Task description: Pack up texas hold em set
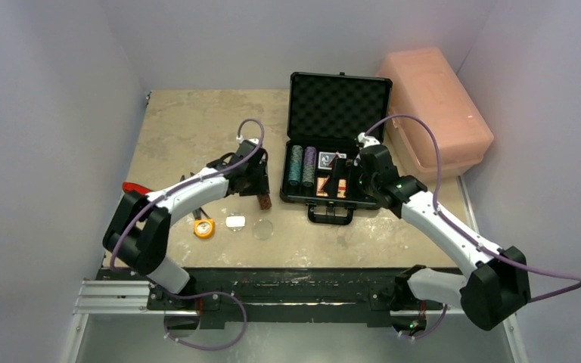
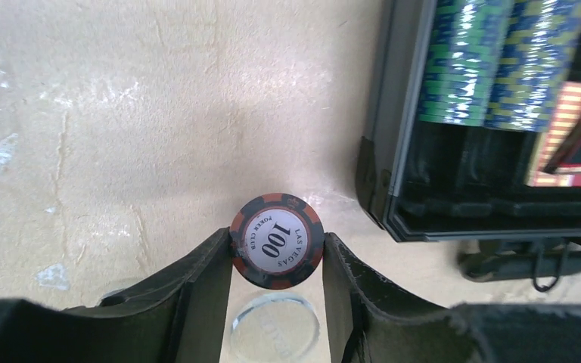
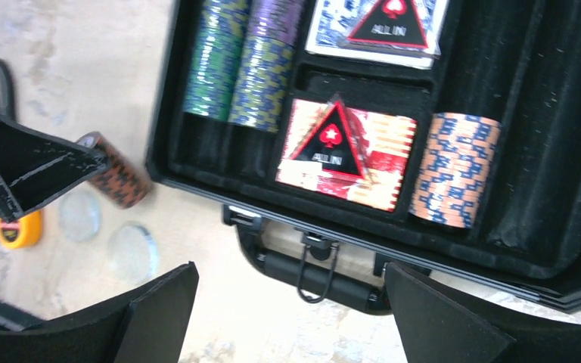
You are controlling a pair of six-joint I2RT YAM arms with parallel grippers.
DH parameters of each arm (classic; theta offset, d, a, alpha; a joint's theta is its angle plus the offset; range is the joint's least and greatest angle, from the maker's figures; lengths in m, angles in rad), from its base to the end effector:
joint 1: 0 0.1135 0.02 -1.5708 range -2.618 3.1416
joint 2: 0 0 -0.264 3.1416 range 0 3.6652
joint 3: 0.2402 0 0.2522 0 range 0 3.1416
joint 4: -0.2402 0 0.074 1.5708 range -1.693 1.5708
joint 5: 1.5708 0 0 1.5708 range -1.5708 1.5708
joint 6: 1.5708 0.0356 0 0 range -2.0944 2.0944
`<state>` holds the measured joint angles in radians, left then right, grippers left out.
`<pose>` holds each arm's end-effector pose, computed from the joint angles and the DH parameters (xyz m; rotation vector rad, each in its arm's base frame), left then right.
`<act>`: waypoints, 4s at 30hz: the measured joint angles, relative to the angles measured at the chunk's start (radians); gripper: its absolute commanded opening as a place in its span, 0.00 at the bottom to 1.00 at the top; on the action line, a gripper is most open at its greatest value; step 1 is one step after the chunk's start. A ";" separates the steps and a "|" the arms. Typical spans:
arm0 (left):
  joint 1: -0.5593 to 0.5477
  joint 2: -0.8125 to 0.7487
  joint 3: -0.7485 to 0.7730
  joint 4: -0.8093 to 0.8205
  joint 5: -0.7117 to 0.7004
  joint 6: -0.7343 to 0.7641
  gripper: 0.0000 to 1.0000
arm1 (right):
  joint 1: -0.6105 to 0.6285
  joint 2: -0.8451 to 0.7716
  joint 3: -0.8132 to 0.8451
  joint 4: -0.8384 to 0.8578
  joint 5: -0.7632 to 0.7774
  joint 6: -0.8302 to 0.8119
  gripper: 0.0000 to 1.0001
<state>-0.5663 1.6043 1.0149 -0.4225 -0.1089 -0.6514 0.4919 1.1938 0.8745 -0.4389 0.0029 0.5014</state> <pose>0.2753 -0.1705 0.1983 -0.1515 2.6012 -0.3111 0.2238 0.1198 0.2637 0.0128 2.3816 0.4852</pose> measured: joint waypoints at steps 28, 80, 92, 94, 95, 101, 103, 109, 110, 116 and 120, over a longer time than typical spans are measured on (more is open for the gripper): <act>0.000 -0.288 0.234 -0.194 0.079 0.132 0.00 | 0.002 -0.257 -0.105 0.326 -0.300 0.024 0.99; 0.106 -0.254 0.256 -0.118 0.405 0.198 0.00 | 0.281 0.212 0.018 0.814 -0.325 -0.452 0.68; 0.108 -0.254 0.256 -0.108 0.436 0.198 0.00 | 0.287 0.234 0.038 0.833 -0.241 -0.460 0.65; 0.108 -0.254 0.256 -0.105 0.443 0.198 0.00 | 0.287 0.246 0.048 0.834 -0.224 -0.464 0.63; 0.108 -0.254 0.256 -0.103 0.444 0.198 0.00 | 0.287 0.250 0.052 0.833 -0.219 -0.467 0.62; 0.108 -0.254 0.256 -0.094 0.449 0.198 0.00 | 0.287 0.275 0.064 0.829 -0.189 -0.475 0.62; 0.108 -0.254 0.256 -0.094 0.449 0.199 0.00 | 0.287 0.280 0.064 0.827 -0.180 -0.476 0.61; 0.108 -0.254 0.256 -0.093 0.449 0.199 0.00 | 0.289 0.291 0.071 0.824 -0.177 -0.479 0.59; 0.108 -0.254 0.256 -0.092 0.449 0.199 0.00 | 0.289 0.291 0.073 0.822 -0.177 -0.484 0.57; 0.108 -0.254 0.256 -0.081 0.449 0.200 0.00 | 0.294 0.292 0.076 0.819 -0.176 -0.496 0.30; 0.108 -0.254 0.256 -0.076 0.449 0.200 0.00 | 0.293 0.297 0.089 0.807 -0.176 -0.499 0.13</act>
<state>-0.4580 1.3502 1.2713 -0.4984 0.3397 -0.4515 0.7853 1.4906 0.9634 0.3679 -0.1734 0.0021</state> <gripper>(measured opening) 0.424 0.467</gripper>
